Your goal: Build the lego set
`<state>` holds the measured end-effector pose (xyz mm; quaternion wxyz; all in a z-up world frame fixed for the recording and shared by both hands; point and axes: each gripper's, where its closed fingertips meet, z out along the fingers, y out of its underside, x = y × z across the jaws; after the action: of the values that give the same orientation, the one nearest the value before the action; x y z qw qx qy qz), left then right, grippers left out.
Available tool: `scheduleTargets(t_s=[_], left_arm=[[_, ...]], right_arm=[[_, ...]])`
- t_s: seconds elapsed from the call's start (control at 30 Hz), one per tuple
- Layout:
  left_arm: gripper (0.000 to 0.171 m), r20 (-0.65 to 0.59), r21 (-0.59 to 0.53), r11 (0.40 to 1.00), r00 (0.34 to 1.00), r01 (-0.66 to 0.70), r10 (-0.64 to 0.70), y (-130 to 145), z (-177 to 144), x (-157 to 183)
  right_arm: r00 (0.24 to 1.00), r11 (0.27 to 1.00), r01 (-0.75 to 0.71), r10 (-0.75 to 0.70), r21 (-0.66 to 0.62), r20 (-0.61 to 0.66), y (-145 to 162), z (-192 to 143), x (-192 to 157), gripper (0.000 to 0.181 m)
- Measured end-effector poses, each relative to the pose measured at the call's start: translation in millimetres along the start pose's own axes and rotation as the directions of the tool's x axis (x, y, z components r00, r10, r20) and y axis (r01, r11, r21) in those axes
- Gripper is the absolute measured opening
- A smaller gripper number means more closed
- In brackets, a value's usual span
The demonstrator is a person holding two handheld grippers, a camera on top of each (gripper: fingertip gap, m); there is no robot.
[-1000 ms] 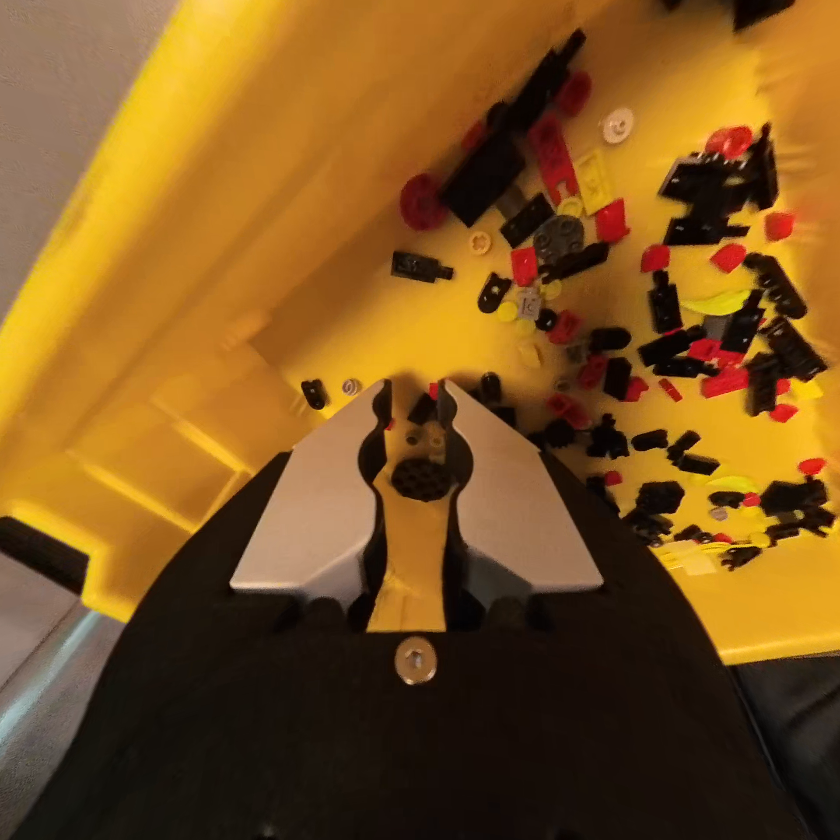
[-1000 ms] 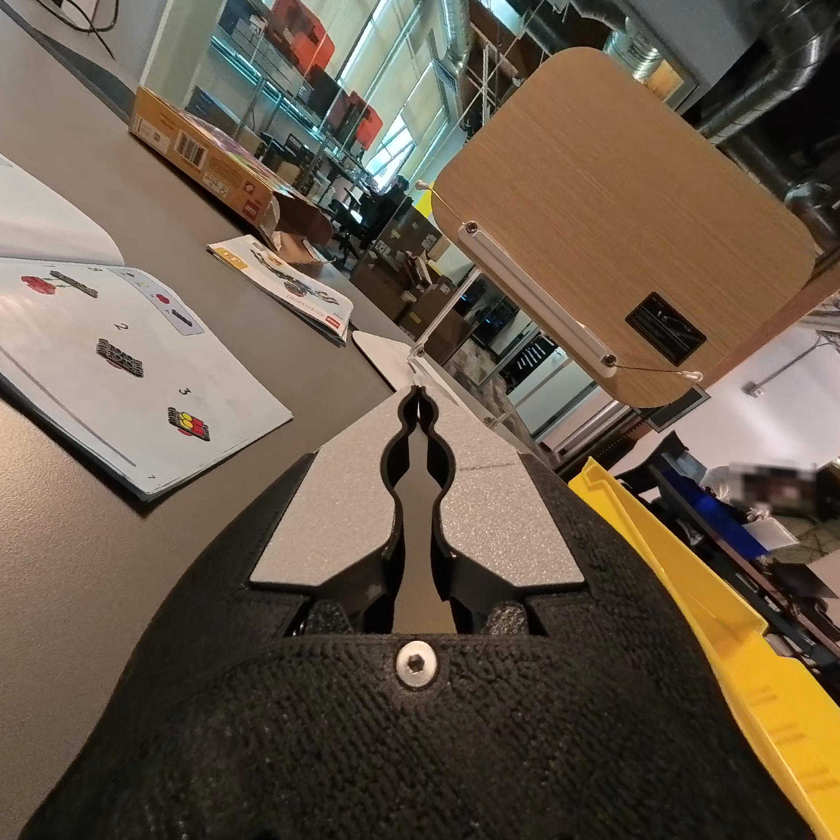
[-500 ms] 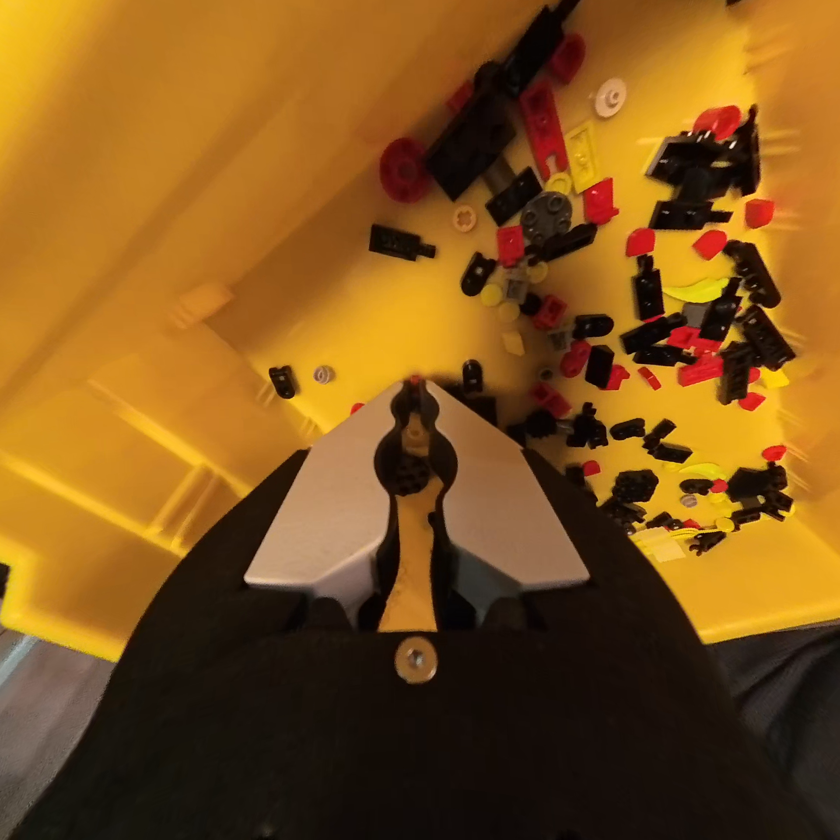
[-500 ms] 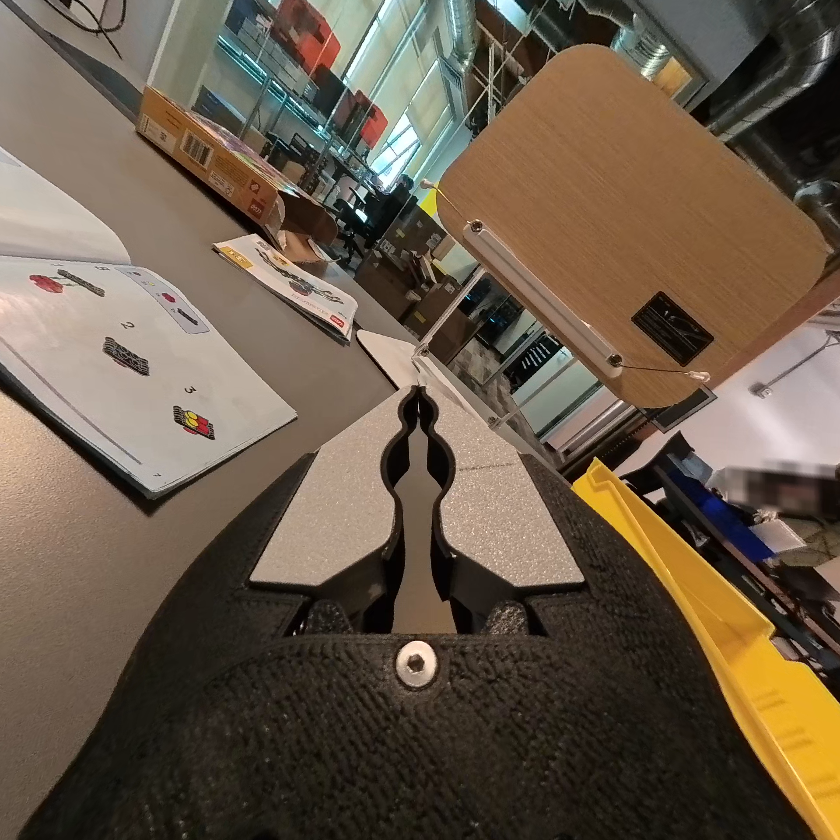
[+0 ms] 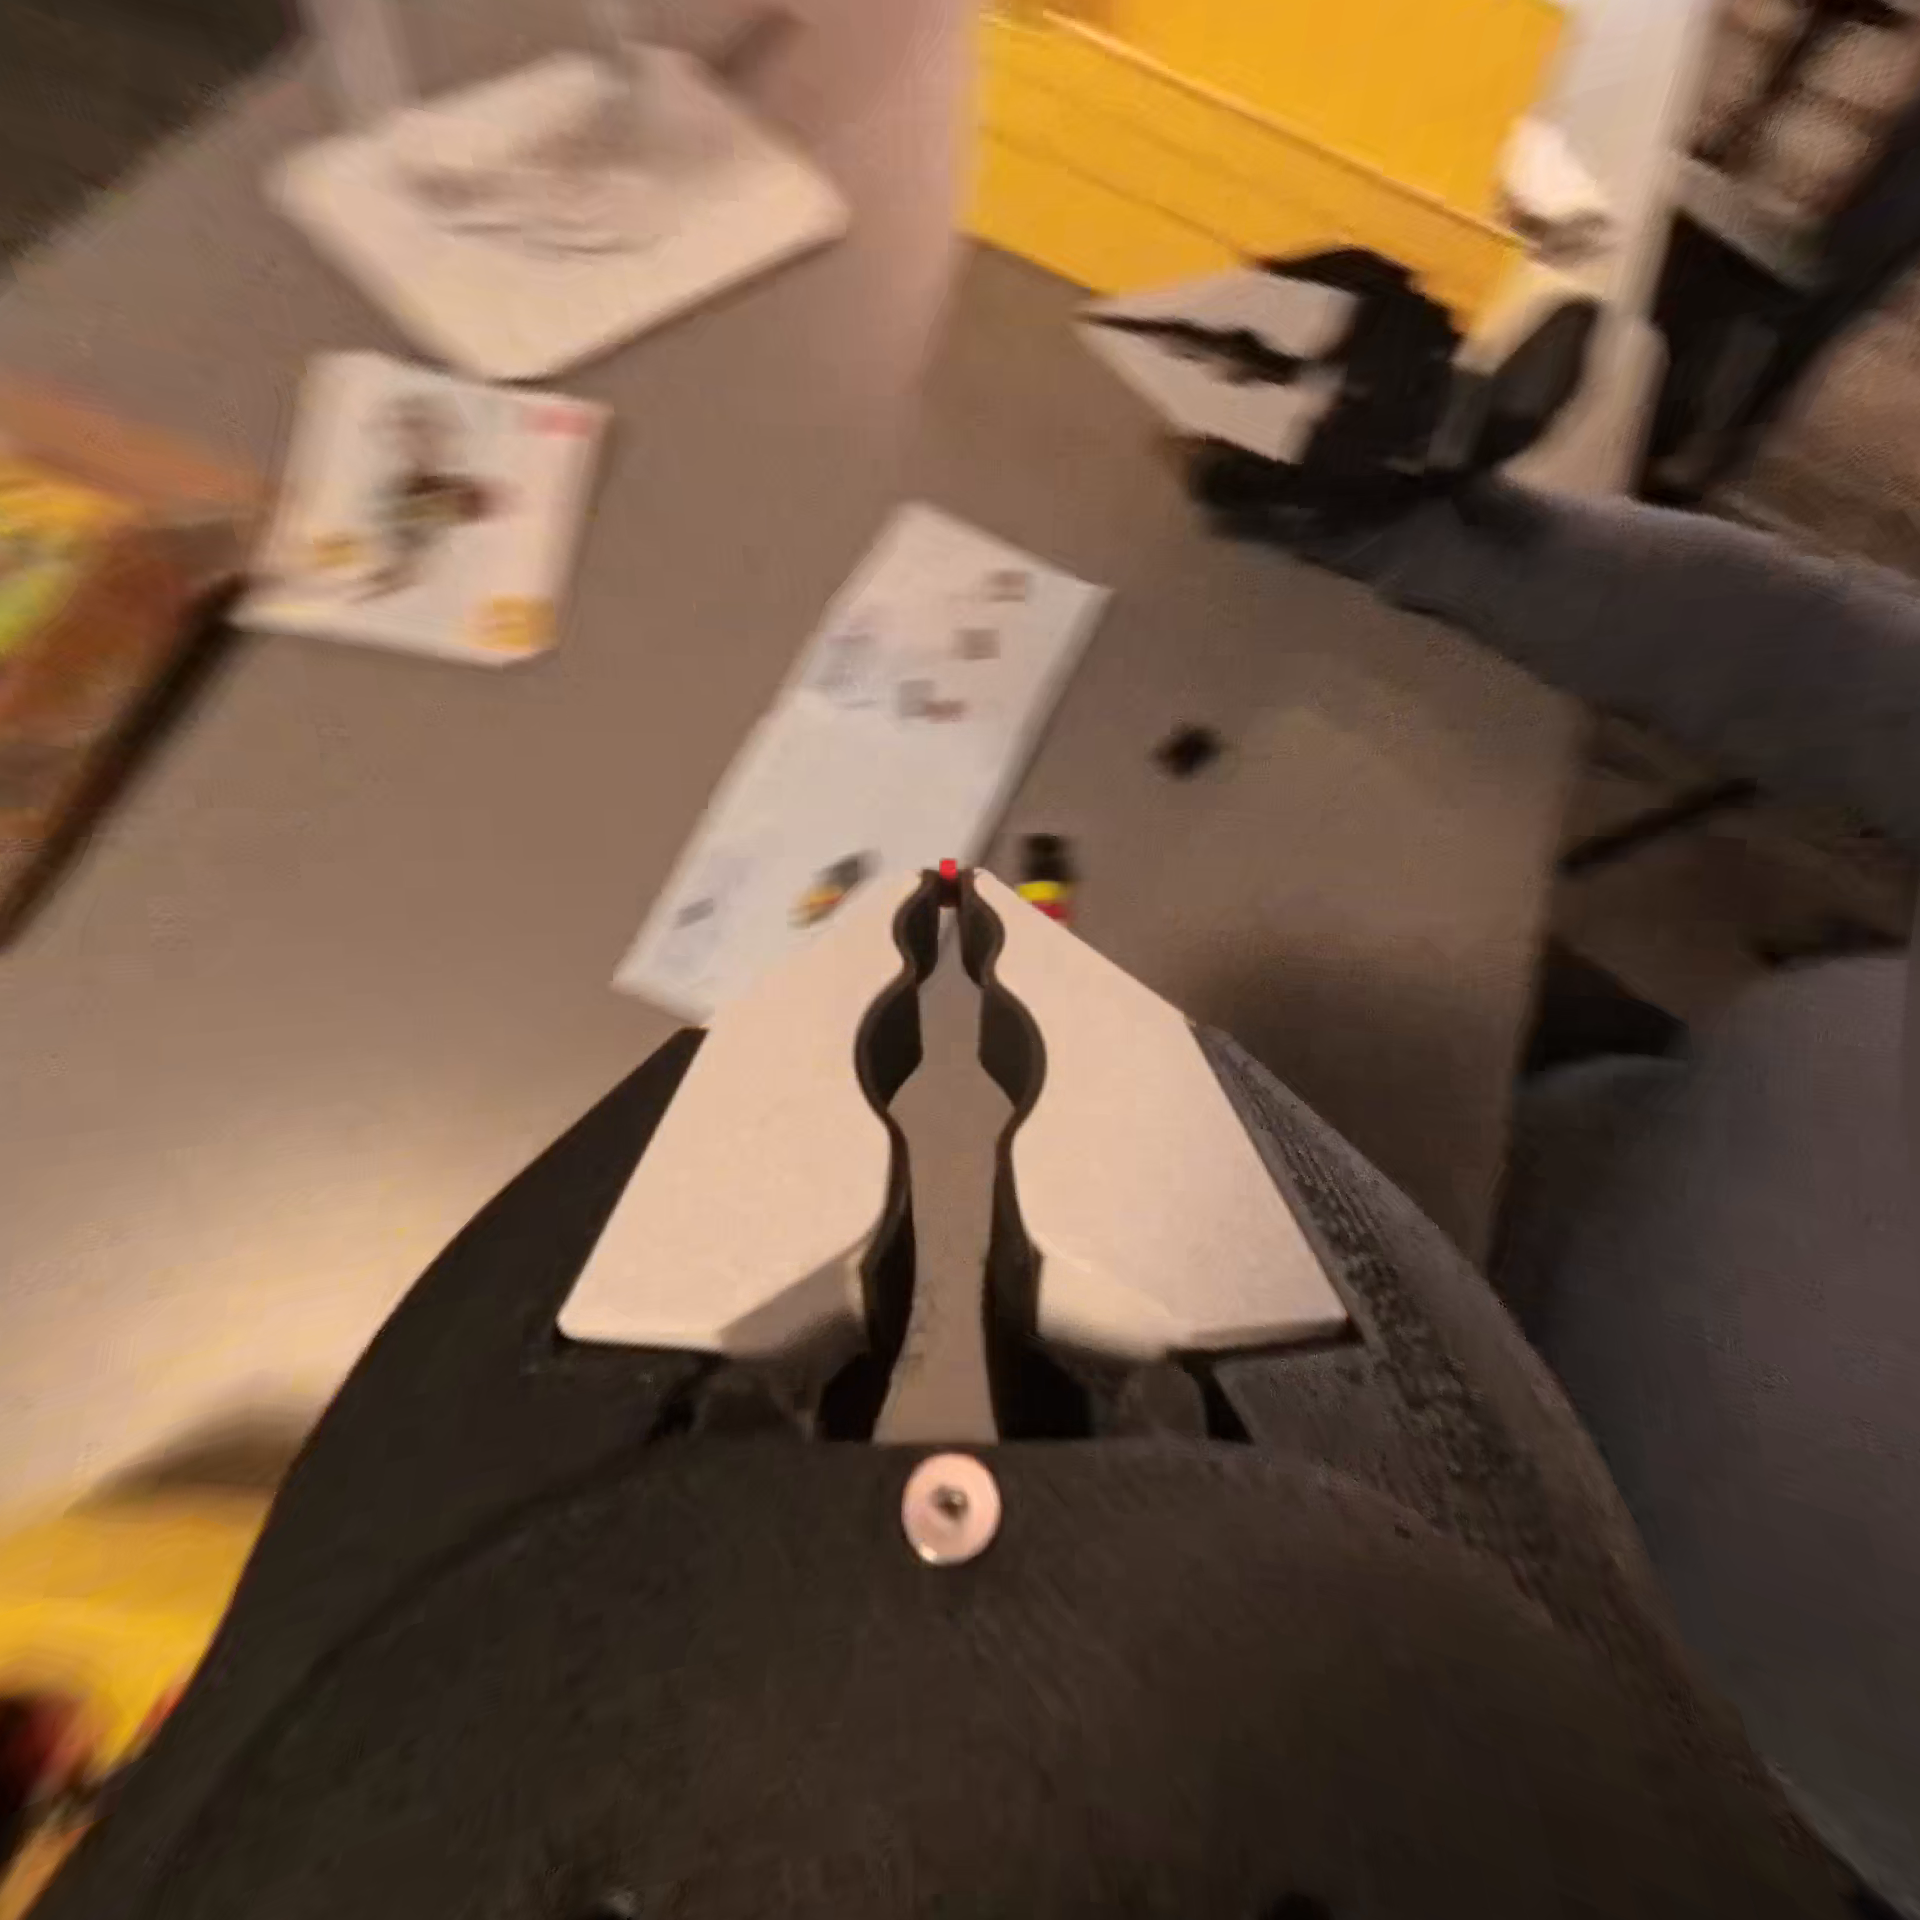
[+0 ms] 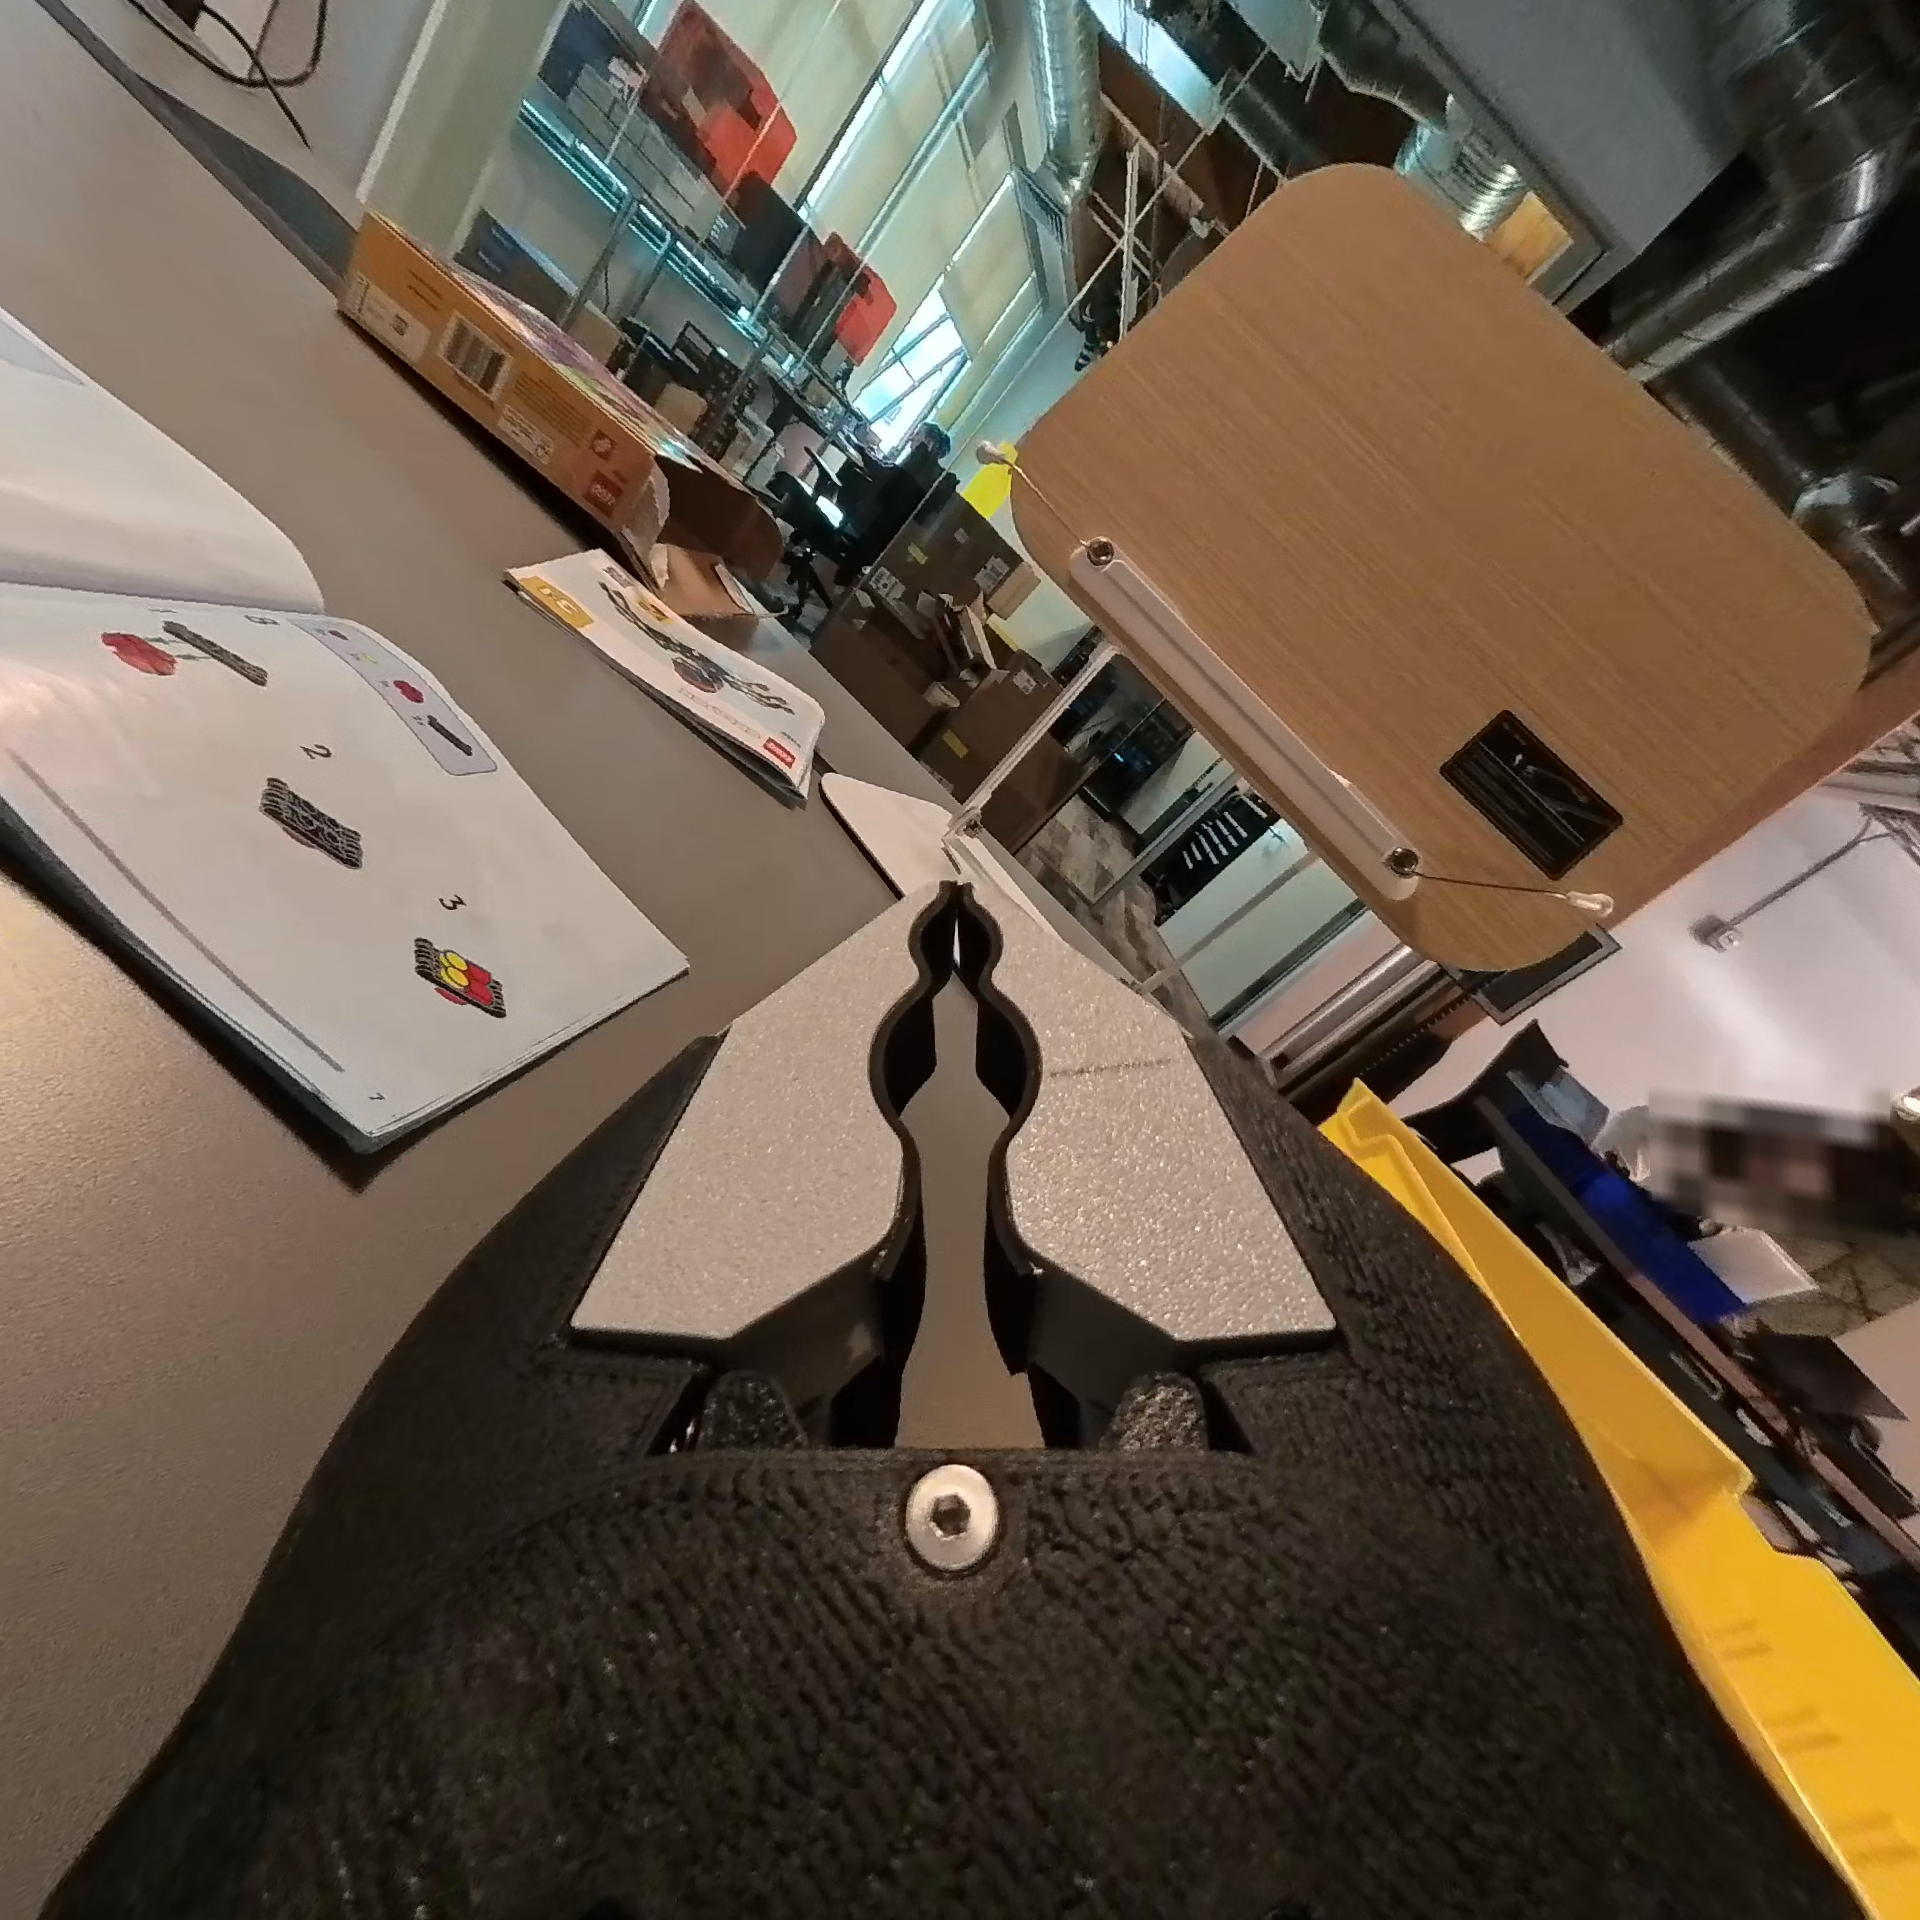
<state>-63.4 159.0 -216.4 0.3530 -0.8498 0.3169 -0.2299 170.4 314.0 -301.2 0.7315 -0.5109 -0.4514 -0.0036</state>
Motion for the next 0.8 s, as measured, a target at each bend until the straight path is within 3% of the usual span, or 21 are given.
scheduleTargets(t_s=[0.13,0.23,0.3,0.4,0.47,0.6,0.8], left_arm=[[0.002,-0.241,0.034,0.995,0.966,-0.088,0.094,-4.4,79.5,91.7],[0.002,-0.344,0.103,0.995,0.938,0.008,0.028,-5.1,118.0,118.5],[0.003,-0.421,0.082,0.988,0.903,0.130,-0.084,0.8,137.4,119.0],[0.002,-0.578,0.023,0.931,0.765,0.365,-0.286,3.7,154.1,116.0],[0.002,-0.619,0.003,0.892,0.701,0.453,-0.354,5.4,163.8,109.6],[0.002,-0.677,-0.050,0.847,0.605,0.529,-0.419,9.4,174.5,107.3],[0.002,-0.707,-0.079,0.828,0.554,0.555,-0.439,10.6,177.0,107.0]], right_arm=[[0.999,0.997,-0.020,0.018,0.071,0.032,-12.1,-6.1,-3.4,0.000],[0.965,0.977,-0.089,0.036,0.195,0.259,-37.9,-19.3,-38.5,0.015],[0.886,0.949,-0.193,0.060,0.248,0.460,-60.8,-35.9,-66.8,0.033],[0.784,0.904,-0.282,0.023,0.322,0.621,-95.1,-62.3,-91.0,0.033],[0.744,0.894,-0.286,-0.019,0.345,0.668,-106.3,-73.3,-102.6,0.032],[0.693,0.921,-0.241,-0.057,0.306,0.719,-99.8,-78.4,-120.3,0.022],[0.685,0.937,-0.226,-0.042,0.267,0.727,-91.6,-74.3,-126.5,0.008]])
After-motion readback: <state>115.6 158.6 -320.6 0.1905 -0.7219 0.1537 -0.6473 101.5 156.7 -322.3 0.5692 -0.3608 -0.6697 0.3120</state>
